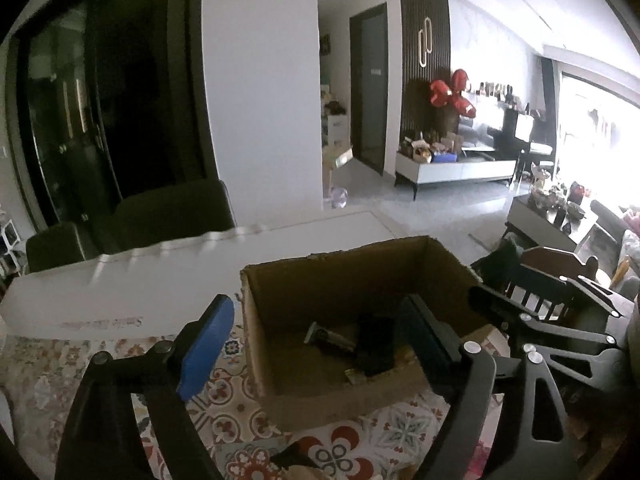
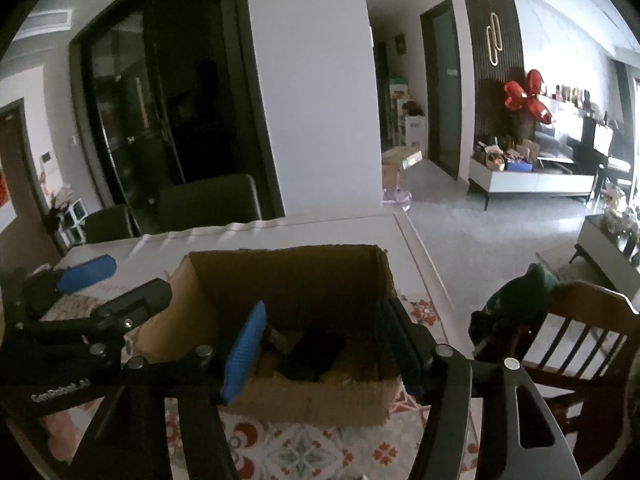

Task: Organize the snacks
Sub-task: 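Withdraw both tools from the box and move the left tool toward the purple candy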

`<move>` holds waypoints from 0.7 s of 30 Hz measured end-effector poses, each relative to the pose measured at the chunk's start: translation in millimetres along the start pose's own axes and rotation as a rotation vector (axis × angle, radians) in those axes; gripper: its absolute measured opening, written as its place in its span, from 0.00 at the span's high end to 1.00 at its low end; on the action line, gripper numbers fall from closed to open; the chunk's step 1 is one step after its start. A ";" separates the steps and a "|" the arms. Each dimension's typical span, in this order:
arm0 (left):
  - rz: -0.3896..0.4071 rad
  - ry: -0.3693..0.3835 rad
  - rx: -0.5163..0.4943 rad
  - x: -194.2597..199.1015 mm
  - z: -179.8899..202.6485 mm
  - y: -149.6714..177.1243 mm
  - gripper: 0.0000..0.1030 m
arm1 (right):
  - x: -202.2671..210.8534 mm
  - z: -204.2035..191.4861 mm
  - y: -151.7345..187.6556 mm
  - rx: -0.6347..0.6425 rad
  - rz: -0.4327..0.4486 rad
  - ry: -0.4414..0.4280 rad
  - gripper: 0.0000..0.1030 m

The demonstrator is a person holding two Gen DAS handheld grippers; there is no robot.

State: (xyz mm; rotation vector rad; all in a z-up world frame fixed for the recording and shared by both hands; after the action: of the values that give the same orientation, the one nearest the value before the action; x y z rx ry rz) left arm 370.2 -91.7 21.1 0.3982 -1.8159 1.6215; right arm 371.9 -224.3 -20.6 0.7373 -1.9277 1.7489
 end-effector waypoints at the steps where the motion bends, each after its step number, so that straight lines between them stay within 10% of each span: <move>1: 0.019 -0.005 0.004 6.5 -1.1 1.7 0.17 | 4.5 -1.5 3.2 0.004 0.004 -0.004 0.40; 21: 0.006 0.010 -0.010 47.6 26.8 73.0 0.17 | 57.5 4.8 68.2 0.039 0.006 -0.012 0.35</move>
State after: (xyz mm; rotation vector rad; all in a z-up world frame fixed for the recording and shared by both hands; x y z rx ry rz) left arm 282.5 -94.5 -3.8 0.3805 -1.8189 1.6147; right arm 284.2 -230.5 -36.6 0.7581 -1.9112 1.7941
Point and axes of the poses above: each gripper's, at about its wrist camera, not at the fingertips, and x roughly against the way its jaws point, z to its right, y to its underside, the point moved 7 cm from there along -x, roughly the way its jaws point, and after that the axes turned 6 degrees about -z, right-handed, at the moved point
